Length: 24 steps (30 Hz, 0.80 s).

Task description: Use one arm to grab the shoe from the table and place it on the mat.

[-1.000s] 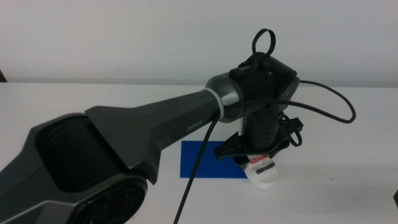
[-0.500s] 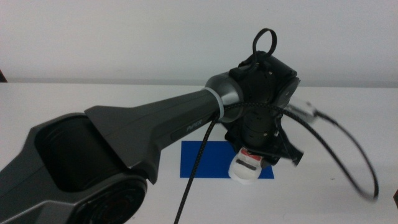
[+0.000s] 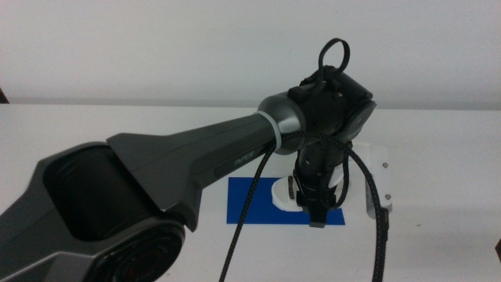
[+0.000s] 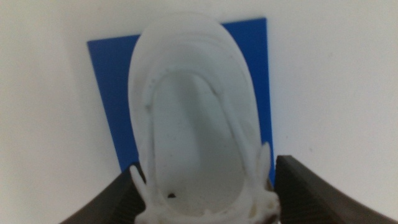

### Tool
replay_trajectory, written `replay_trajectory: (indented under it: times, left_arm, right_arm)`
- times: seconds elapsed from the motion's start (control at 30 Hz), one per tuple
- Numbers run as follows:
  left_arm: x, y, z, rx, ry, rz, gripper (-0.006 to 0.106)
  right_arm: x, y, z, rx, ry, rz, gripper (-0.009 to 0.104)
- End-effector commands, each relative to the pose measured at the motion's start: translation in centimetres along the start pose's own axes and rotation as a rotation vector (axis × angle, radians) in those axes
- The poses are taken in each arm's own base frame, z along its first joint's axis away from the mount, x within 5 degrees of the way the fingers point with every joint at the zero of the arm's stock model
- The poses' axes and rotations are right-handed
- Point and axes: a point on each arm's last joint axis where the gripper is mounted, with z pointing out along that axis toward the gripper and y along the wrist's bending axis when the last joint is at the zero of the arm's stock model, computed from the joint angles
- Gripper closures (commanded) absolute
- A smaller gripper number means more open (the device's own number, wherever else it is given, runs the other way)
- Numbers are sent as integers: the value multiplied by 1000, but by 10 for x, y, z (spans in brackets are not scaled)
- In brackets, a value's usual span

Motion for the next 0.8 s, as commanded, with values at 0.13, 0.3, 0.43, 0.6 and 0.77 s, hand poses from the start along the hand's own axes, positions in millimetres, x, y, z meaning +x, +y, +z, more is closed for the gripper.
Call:
replay_trajectory:
  times: [0.13, 0.3, 0.43, 0.6, 0.77]
  left_arm:
    - [18, 7, 1, 47, 61, -24, 102]
    - [24, 14, 6, 41, 55, -50, 102]
    - [29, 15, 11, 70, 65, -66, 102]
    - [29, 15, 13, 74, 66, -56, 102]
    - [28, 16, 18, 64, 68, -23, 102]
  right_arm:
    - [12, 2, 0, 1, -2, -2, 2]
    - [12, 2, 0, 1, -2, -2, 2]
    - [12, 2, 0, 1, -2, -2, 2]
    - [12, 2, 0, 1, -2, -2, 2]
    - [12, 2, 0, 1, -2, -2, 2]
